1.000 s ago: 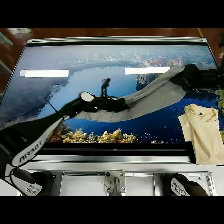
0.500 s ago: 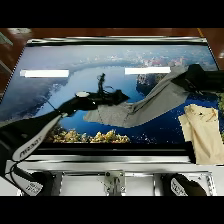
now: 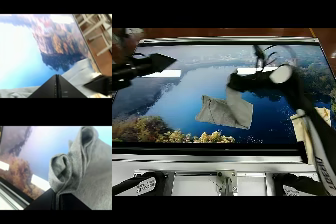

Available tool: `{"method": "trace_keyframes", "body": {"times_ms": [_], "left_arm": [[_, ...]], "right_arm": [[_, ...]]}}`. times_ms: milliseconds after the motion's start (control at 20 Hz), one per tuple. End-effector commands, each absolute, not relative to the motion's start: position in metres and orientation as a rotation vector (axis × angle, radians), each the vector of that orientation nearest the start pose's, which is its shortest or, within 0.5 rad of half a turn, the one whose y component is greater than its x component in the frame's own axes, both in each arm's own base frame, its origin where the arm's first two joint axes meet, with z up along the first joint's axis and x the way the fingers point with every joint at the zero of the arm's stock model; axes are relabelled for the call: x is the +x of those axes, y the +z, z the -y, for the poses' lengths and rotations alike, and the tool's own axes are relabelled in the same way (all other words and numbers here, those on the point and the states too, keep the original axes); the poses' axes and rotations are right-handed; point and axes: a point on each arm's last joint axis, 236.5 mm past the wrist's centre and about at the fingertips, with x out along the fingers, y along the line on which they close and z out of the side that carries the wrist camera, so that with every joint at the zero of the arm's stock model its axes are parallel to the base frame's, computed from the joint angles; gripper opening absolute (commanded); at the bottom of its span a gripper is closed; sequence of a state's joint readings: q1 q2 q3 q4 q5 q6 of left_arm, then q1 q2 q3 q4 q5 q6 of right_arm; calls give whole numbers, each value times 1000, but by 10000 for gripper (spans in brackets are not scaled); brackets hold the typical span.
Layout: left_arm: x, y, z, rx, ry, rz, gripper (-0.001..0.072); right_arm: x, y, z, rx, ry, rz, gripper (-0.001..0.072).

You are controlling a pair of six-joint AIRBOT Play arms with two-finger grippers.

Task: Fold the shirts.

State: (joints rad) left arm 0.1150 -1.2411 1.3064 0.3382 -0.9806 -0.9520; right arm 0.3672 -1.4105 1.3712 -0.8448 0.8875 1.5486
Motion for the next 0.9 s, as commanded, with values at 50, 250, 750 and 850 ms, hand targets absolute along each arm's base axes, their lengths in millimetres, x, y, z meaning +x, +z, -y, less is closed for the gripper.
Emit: {"method": "trace_keyframes", "body": {"times_ms": [50, 250, 750, 850], "left_arm": [[398, 287, 70, -495, -630, -442, 39], [370, 304, 71, -446, -646, -423, 39], [371, 300, 72, -444, -649, -438, 39], [370, 299, 72, -444, -654, -443, 39]], "right_arm": [[412, 7, -390, 611, 647, -1119, 65], [402, -33, -418, 785, 609, -1236, 517], [370, -17, -176, 267, 411, -1547, 593], [361, -23, -106, 220, 267, -1631, 631]]}}
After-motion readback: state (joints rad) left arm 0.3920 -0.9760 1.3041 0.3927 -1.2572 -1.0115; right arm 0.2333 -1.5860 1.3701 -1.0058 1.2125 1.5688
